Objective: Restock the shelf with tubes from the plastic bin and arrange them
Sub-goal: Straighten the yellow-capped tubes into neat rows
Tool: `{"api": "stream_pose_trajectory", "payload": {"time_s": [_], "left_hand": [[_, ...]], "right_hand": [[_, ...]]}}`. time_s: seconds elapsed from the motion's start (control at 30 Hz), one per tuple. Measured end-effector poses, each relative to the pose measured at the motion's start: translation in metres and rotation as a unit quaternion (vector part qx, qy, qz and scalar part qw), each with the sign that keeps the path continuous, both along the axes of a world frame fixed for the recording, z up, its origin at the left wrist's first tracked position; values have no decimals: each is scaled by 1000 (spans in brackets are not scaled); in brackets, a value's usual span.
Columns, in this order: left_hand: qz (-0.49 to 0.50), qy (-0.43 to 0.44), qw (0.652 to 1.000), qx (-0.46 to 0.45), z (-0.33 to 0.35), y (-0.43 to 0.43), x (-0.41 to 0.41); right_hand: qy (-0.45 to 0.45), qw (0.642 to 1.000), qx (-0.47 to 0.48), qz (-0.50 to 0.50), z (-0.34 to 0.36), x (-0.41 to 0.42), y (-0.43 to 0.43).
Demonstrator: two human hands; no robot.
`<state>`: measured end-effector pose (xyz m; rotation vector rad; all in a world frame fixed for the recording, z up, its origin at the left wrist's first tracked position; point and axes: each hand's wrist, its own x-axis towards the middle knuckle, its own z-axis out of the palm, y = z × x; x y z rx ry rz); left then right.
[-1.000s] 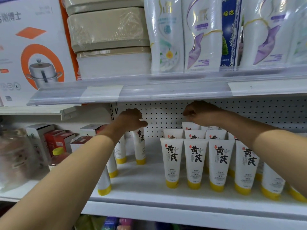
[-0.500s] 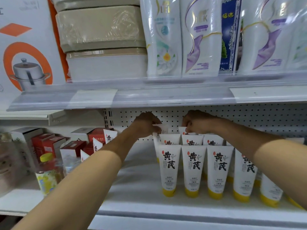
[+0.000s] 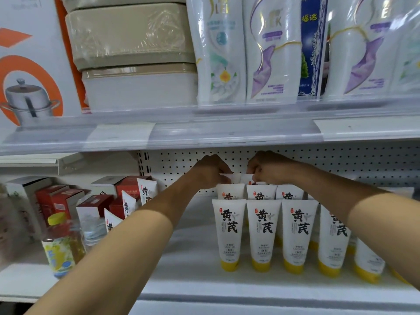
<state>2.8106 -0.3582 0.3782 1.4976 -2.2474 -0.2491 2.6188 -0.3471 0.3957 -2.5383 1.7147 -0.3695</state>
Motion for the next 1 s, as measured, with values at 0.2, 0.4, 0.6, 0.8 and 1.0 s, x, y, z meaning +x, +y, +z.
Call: {"api": "stream_pose_trajectory", "payload": {"time_s": [0.2, 0.4, 0.6, 0.8, 1.0], "left_hand": [[-3, 26, 999, 33, 0, -4, 2], [13, 87, 991, 97, 0, -9, 3], [12, 101, 988, 114, 0, -11, 4], [11, 98, 991, 95, -1, -9, 1], [14, 87, 990, 106, 0, -9, 2]], "right_hand": [[-1, 1000, 0, 6, 0, -1, 1], [-5, 1000, 1, 11, -1, 0, -2], [-1, 1000, 8, 3, -2, 1, -4], [5, 1000, 10, 7, -2, 0, -3], [6, 1000, 9, 5, 0, -1, 0]]}}
